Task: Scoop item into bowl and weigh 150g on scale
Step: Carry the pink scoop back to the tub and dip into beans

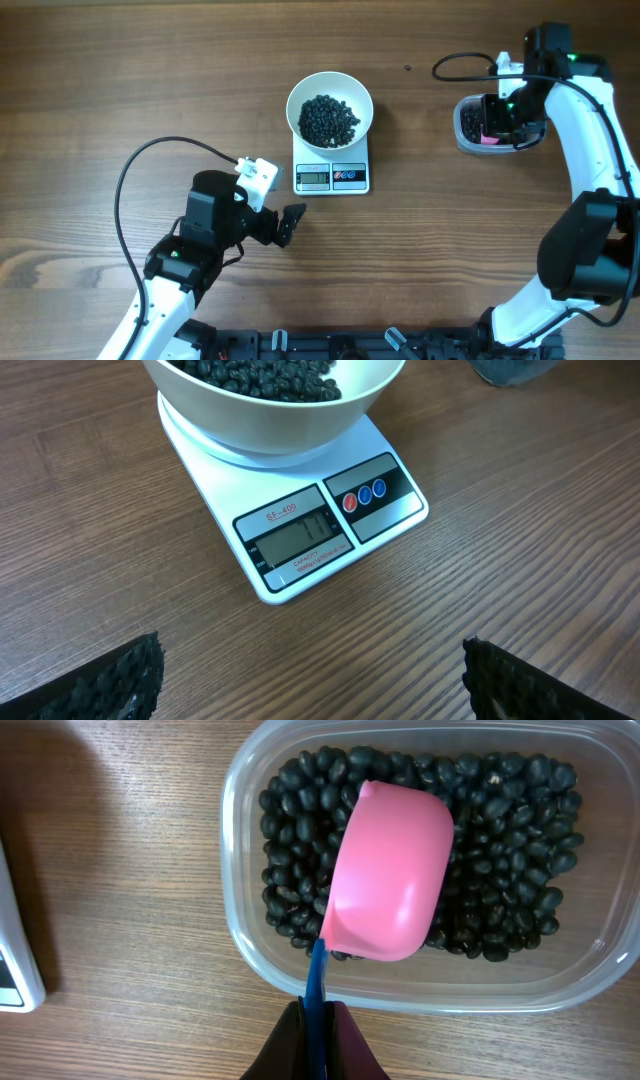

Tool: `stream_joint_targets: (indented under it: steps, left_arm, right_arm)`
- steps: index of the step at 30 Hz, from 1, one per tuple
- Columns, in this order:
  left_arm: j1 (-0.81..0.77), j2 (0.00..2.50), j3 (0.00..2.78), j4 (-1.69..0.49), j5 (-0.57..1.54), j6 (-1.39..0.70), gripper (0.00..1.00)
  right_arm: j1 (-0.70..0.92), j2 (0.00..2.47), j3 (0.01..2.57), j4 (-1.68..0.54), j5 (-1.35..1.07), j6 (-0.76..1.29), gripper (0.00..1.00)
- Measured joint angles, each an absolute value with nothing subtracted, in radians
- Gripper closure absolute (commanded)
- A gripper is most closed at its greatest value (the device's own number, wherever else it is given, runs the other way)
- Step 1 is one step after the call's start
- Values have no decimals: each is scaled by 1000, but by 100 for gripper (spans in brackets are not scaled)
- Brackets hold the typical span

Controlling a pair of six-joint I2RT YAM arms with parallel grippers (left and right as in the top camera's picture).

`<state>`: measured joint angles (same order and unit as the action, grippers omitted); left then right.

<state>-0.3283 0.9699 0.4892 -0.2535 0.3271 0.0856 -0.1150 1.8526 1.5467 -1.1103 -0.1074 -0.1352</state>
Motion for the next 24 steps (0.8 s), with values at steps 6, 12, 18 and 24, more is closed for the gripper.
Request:
stream_joint_targets:
  steps: [6,12,18,24]
  left_arm:
    - [-328,970,489,-253,327,86,0]
    - [-328,970,489,-253,327,86,0]
    - [-328,970,489,-253,327,86,0]
    - [-328,970,489,-253,327,86,0]
  right_arm:
    - [-249,1855,1547,-1116,-283,-131,96]
    - [-309,1865,1546,-1098,-387,-97,96]
    - [-316,1887,1546,-1091,-423,-64,96]
    - [-407,1908,1546,-1097,-535,-100,96]
